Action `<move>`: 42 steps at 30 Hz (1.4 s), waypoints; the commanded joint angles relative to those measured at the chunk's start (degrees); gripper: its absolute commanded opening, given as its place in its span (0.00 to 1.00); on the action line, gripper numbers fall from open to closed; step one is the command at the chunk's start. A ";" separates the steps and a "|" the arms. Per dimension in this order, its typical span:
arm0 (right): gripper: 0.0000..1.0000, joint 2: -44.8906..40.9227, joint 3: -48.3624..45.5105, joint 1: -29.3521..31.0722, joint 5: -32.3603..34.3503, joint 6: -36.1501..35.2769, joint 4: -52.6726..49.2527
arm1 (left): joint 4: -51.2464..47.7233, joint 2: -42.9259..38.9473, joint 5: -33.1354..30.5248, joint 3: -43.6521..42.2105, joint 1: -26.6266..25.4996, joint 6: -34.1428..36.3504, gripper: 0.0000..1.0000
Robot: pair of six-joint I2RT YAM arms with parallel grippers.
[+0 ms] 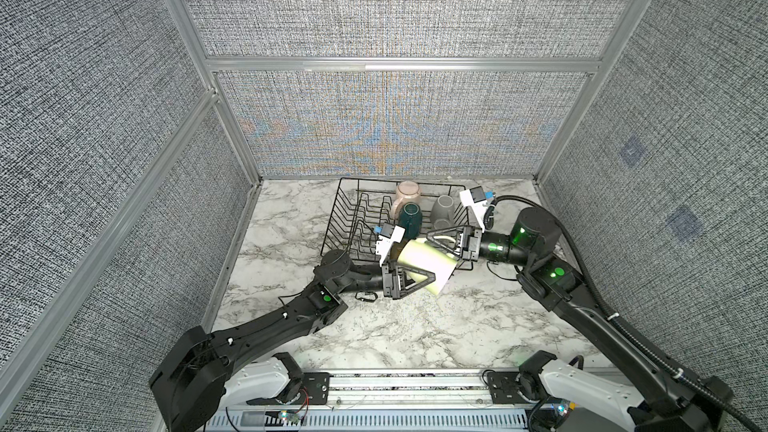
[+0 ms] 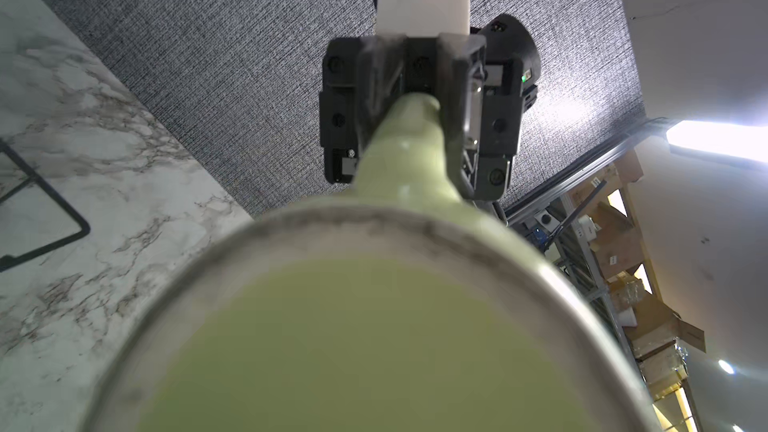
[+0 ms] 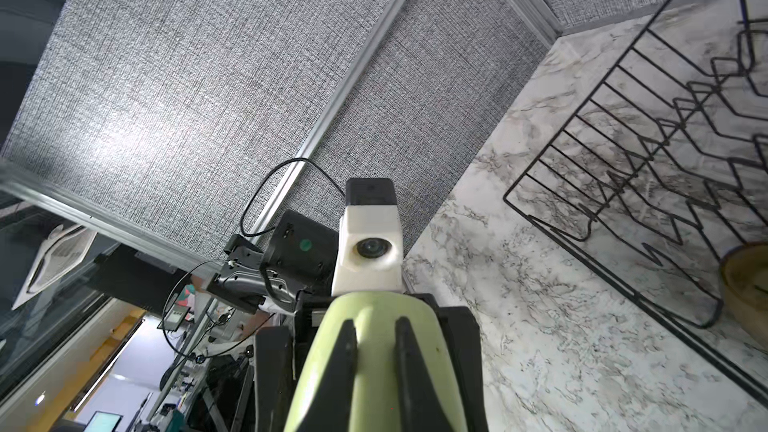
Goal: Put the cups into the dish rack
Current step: 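Raise the green mug toward the left gripper while the left gripper reaches in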
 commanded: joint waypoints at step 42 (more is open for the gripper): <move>0.00 10.08 7.82 -4.62 -22.36 -15.69 -18.77 | 9.20 8.63 3.81 -0.20 -0.67 -6.40 0.92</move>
